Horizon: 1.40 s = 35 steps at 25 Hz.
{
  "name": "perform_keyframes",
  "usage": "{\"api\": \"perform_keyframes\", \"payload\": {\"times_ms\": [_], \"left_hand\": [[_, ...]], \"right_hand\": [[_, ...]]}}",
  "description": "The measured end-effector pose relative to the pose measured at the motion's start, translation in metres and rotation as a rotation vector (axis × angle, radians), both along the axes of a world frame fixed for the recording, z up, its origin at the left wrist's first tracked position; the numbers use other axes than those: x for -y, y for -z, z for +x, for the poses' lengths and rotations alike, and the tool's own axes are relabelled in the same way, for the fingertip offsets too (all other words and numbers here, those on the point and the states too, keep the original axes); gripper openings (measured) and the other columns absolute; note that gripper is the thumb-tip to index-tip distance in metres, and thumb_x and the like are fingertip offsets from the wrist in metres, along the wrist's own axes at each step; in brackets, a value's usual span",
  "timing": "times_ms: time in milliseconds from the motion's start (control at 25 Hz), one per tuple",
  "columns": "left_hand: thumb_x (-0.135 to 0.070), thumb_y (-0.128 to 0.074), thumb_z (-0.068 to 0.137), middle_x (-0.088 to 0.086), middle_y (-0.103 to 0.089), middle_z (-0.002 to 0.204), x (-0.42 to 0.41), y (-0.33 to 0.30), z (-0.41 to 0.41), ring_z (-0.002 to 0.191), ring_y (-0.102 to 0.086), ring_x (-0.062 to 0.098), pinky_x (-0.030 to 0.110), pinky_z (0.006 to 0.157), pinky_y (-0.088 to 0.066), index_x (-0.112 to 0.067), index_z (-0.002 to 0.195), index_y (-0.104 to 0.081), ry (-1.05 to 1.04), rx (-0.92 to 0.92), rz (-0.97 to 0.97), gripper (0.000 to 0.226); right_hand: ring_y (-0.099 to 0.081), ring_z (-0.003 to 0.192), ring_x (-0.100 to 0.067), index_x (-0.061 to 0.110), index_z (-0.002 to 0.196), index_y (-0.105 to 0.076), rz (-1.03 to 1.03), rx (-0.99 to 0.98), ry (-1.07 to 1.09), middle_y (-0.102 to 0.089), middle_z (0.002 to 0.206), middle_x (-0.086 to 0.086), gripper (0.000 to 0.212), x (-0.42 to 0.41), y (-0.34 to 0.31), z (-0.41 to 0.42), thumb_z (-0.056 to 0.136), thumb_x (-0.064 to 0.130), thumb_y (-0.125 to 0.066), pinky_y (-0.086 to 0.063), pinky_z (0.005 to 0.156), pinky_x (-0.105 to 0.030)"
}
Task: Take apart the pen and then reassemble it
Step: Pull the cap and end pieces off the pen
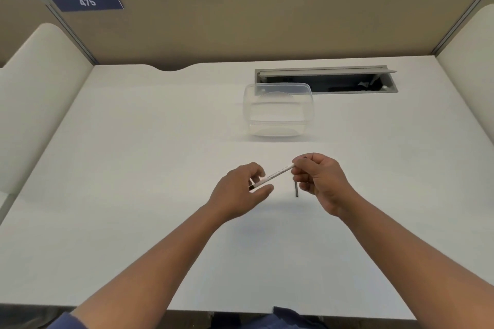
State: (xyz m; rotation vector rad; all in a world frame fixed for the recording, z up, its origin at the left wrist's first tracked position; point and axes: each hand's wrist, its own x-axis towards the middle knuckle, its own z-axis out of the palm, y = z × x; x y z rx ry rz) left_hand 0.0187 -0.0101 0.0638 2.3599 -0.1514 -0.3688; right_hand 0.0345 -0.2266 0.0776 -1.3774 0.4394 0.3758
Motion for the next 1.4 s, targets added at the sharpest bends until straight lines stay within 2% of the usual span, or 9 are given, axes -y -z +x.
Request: {"api": "perform_keyframes", "payload": {"times_ms": [80, 160, 360, 560, 680, 880, 1040, 1280, 1400], "left_hand": [[-0.055, -0.067, 0.088, -0.015, -0.065, 0.109, 0.004, -0.003, 0.001, 0.1, -0.061, 0.009, 0.031, 0.085, -0.051, -0.036, 0.129, -0.058, 0.083, 0.067, 0.084, 0.045], [-0.051, -0.063, 0.093, -0.012, -0.066, 0.112, 0.012, -0.005, 0.003, 0.107, -0.06, 0.01, 0.033, 0.09, -0.051, -0.035, 0.137, -0.055, 0.137, 0.1, 0.06, 0.048], [-0.034, -0.049, 0.104, -0.003, -0.061, 0.082, 0.015, -0.003, 0.01, 0.083, -0.055, 0.015, 0.041, 0.076, -0.052, -0.032, 0.108, -0.065, 0.248, 0.118, -0.036, 0.017], [-0.033, -0.048, 0.105, -0.01, -0.053, 0.086, 0.011, 0.0, 0.011, 0.081, -0.051, 0.011, 0.029, 0.066, -0.041, -0.031, 0.126, -0.066, 0.243, 0.231, 0.073, 0.027], [-0.036, -0.053, 0.103, -0.008, -0.058, 0.087, 0.01, 0.001, 0.01, 0.084, -0.053, 0.012, 0.027, 0.069, -0.042, -0.032, 0.125, -0.068, 0.212, 0.25, 0.012, 0.027], [-0.042, -0.052, 0.101, -0.007, -0.06, 0.081, 0.01, 0.008, 0.009, 0.075, -0.053, 0.018, 0.039, 0.07, -0.049, -0.027, 0.108, -0.074, 0.231, 0.387, 0.053, 0.027], [-0.042, -0.053, 0.099, -0.008, -0.062, 0.083, 0.01, 0.012, 0.008, 0.072, -0.05, 0.019, 0.038, 0.067, -0.045, -0.026, 0.101, -0.075, 0.243, 0.479, 0.084, 0.027], [-0.032, -0.062, 0.096, -0.012, -0.063, 0.089, 0.007, 0.018, 0.005, 0.082, -0.051, 0.017, 0.032, 0.077, -0.031, -0.028, 0.102, -0.073, 0.309, 0.55, 0.155, 0.013], [-0.03, -0.061, 0.095, -0.014, -0.068, 0.092, 0.005, 0.018, 0.004, 0.086, -0.057, 0.019, 0.034, 0.08, -0.035, -0.029, 0.103, -0.072, 0.35, 0.588, 0.201, 0.013]], "right_hand": [[-0.065, 0.069, -0.02, 0.006, 0.094, -0.072, 0.007, 0.001, -0.049, -0.074, 0.08, -0.01, 0.006, -0.004, 0.002, -0.007, 0.091, 0.011, -0.069, -0.049, 0.065, -0.03], [-0.066, 0.073, -0.02, 0.004, 0.098, -0.073, 0.012, 0.003, -0.098, -0.075, 0.085, -0.012, 0.01, -0.009, 0.003, -0.012, 0.091, 0.009, -0.069, -0.049, 0.068, -0.03], [-0.06, 0.074, -0.017, 0.007, 0.099, -0.076, -0.031, -0.009, -0.174, -0.075, 0.089, -0.008, 0.016, -0.009, 0.004, -0.017, 0.09, 0.019, -0.071, -0.048, 0.071, -0.032], [-0.054, 0.066, -0.015, 0.003, 0.097, -0.074, -0.032, -0.084, -0.243, -0.069, 0.083, -0.004, 0.029, -0.001, -0.002, -0.015, 0.095, 0.031, -0.065, -0.045, 0.063, -0.029], [-0.052, 0.064, -0.016, 0.013, 0.088, -0.072, -0.047, -0.117, -0.304, -0.063, 0.08, -0.004, 0.018, -0.001, -0.004, -0.014, 0.092, 0.029, -0.065, -0.042, 0.058, -0.029], [-0.052, 0.064, -0.016, 0.014, 0.09, -0.071, -0.031, -0.158, -0.352, -0.062, 0.079, -0.002, 0.025, 0.0, -0.005, -0.016, 0.096, 0.036, -0.061, -0.043, 0.055, -0.028], [-0.055, 0.064, -0.015, 0.012, 0.092, -0.072, -0.012, -0.201, -0.386, -0.065, 0.08, -0.003, 0.021, 0.003, -0.006, -0.016, 0.097, 0.03, -0.061, -0.044, 0.055, -0.028], [-0.056, 0.062, -0.015, 0.007, 0.091, -0.072, 0.068, -0.364, -0.438, -0.066, 0.078, -0.006, 0.019, 0.006, -0.005, -0.02, 0.095, 0.022, -0.061, -0.043, 0.05, -0.024], [-0.057, 0.063, -0.015, 0.007, 0.093, -0.072, 0.087, -0.372, -0.477, -0.067, 0.08, -0.006, 0.02, 0.006, -0.004, -0.021, 0.097, 0.022, -0.06, -0.044, 0.05, -0.023]]}}
